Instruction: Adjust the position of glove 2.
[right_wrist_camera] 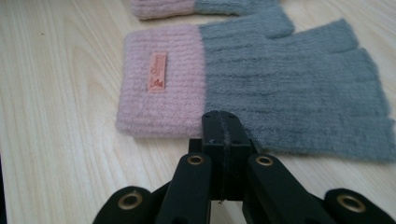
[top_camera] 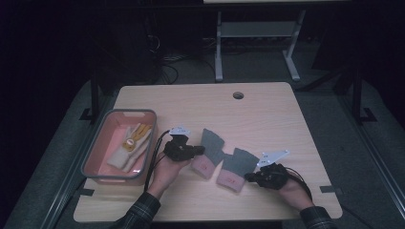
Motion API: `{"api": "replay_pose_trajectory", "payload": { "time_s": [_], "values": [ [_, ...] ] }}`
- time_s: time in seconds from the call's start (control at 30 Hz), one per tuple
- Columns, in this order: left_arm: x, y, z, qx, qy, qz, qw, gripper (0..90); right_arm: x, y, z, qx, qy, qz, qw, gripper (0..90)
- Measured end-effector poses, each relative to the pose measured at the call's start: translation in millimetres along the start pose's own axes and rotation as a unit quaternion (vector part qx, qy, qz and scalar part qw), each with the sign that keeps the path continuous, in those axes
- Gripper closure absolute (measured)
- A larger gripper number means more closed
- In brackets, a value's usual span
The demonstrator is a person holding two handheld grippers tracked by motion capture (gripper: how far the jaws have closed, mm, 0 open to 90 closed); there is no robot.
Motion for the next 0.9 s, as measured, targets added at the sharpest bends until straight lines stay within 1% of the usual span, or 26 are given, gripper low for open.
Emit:
{"api": "replay_pose_trajectory", "payload": {
  "time_s": [0.07,0.13,0.17,0.2,0.23,0.27,0.37,0.53,0.57,0.6,0.63,0.73,0.77,0.8,0.83,0.9],
  "values": [
    [0.4,-1.1,-2.2,-0.002,-0.002,-0.002,1.0000,86.1,-2.2,2.8,-2.4,0.001,0.002,-0.002,1.0000,90.0],
    [0.1,-1.8,-6.3,0.003,-0.006,0.003,1.0000,86.1,-3.8,3.3,-4.8,0.007,0.000,-0.002,1.0000,90.0],
    [-0.4,-2.9,-8.2,0.001,-0.008,0.006,1.0000,86.1,-4.8,4.0,-5.8,0.000,0.001,-0.005,1.0000,90.0],
    [-1.4,-4.6,-9.6,-0.001,-0.009,0.008,0.9999,86.1,-6.6,3.5,-6.9,0.003,0.000,-0.006,1.0000,90.0],
    [-2.3,-7.4,-11.0,-0.003,-0.009,0.013,0.9999,86.1,-7.8,4.4,-7.6,-0.001,0.003,-0.007,1.0000,90.0],
    [-3.1,-10.2,-12.4,-0.004,-0.011,0.018,0.9998,86.1,-9.3,4.3,-9.4,0.005,0.001,-0.006,1.0000,90.0],
    [-3.0,-16.7,-14.8,-0.013,-0.012,0.022,0.9996,86.1,-13.0,5.5,-11.9,0.004,0.005,-0.009,0.9999,90.0],
    [-1.9,-23.1,-17.6,-0.018,-0.015,0.031,0.9992,86.1,-18.0,6.2,-18.8,0.004,0.007,-0.011,0.9999,90.0],
    [-2.2,-24.3,-18.1,-0.018,-0.017,0.032,0.9992,86.1,-19.5,6.2,-21.0,0.009,0.005,-0.009,0.9999,90.0],
    [-2.8,-25.3,-18.4,-0.022,-0.015,0.033,0.9991,86.1,-20.5,7.4,-22.7,0.007,0.006,-0.009,0.9999,90.0],
    [-3.7,-26.8,-18.6,-0.022,-0.012,0.035,0.9991,86.1,-21.9,7.4,-24.3,0.011,0.005,-0.006,0.9999,90.0],
    [-6.9,-32.2,-20.2,-0.025,-0.011,0.040,0.9988,86.1,-25.5,9.0,-29.1,0.012,0.003,-0.006,0.9999,90.0],
    [-8.4,-34.6,-20.2,-0.028,-0.009,0.041,0.9987,86.1,-26.6,9.7,-30.3,0.007,0.004,-0.008,0.9999,90.0],
    [-10.0,-36.9,-20.1,-0.029,-0.007,0.044,0.9986,86.2,-28.0,9.6,-31.9,0.011,0.001,-0.007,0.9999,90.0],
    [-11.9,-39.4,-19.8,-0.034,-0.003,0.047,0.9983,86.2,-28.3,10.4,-32.8,0.009,0.003,-0.007,0.9999,90.0],
    [-16.5,-45.1,-18.2,-0.041,0.005,0.048,0.9980,86.2,-29.7,10.9,-34.8,0.012,0.002,-0.006,0.9999,90.0]
  ]
}}
Point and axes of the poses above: each handheld gripper's, and its own axes: x roughly backward along the jaws, z roughly out of its underside, y roughly to its left, the point moved 7 cm from there along -x, roughly forward along the jaws, and after that the axes turned 9 degrees about y, right-handed, at the moved point
